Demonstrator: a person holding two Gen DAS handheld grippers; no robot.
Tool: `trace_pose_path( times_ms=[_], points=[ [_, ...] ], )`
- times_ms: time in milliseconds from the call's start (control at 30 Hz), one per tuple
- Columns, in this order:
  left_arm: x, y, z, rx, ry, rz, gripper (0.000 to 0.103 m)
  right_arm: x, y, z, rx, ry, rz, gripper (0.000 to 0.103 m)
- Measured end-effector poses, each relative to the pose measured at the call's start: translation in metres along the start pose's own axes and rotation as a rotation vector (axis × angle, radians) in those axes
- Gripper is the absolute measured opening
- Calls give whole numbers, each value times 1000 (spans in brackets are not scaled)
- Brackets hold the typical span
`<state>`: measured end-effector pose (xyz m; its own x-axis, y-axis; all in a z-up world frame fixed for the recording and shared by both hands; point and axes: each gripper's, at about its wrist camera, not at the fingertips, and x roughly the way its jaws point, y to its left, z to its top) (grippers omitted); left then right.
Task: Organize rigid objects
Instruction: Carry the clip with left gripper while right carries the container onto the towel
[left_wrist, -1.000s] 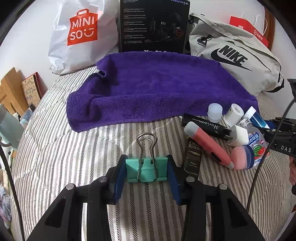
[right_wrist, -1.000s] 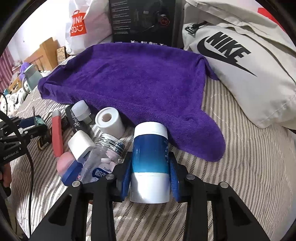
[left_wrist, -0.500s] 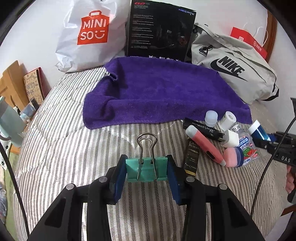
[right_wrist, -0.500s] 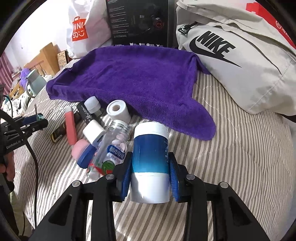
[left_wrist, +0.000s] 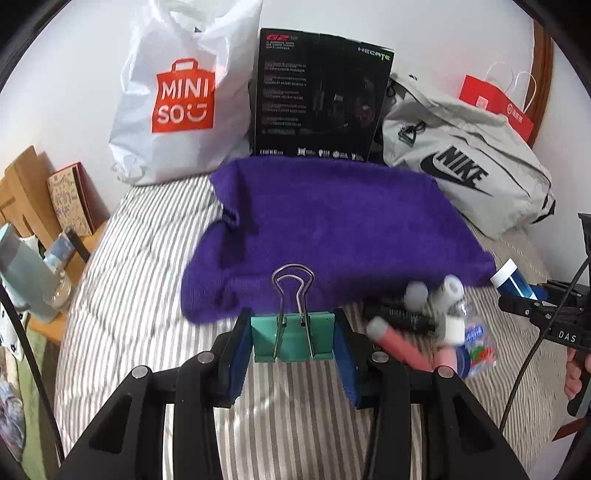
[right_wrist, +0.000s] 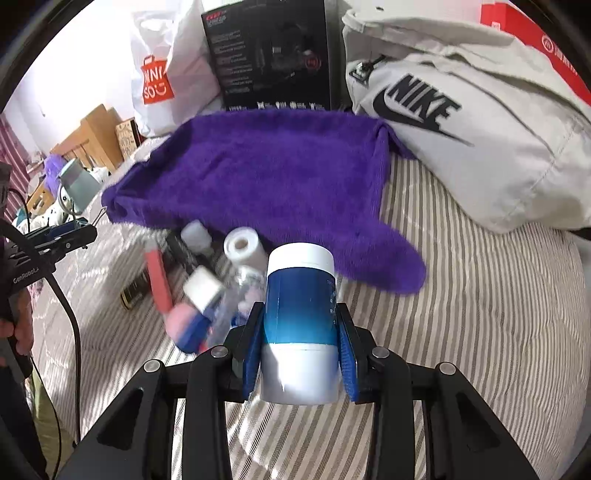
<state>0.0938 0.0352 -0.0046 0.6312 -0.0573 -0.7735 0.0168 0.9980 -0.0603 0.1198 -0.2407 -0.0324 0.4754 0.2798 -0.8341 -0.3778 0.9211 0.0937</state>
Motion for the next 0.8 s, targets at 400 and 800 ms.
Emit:
trace_pose_path(
  times_ms=[400,800],
  points=[
    [32,1,60,22,4,5,40,22,-7,74,11,-34,16,36],
    [99,11,101,-6,50,1,40,95,-28,139,25,29,-25,36]
  ],
)
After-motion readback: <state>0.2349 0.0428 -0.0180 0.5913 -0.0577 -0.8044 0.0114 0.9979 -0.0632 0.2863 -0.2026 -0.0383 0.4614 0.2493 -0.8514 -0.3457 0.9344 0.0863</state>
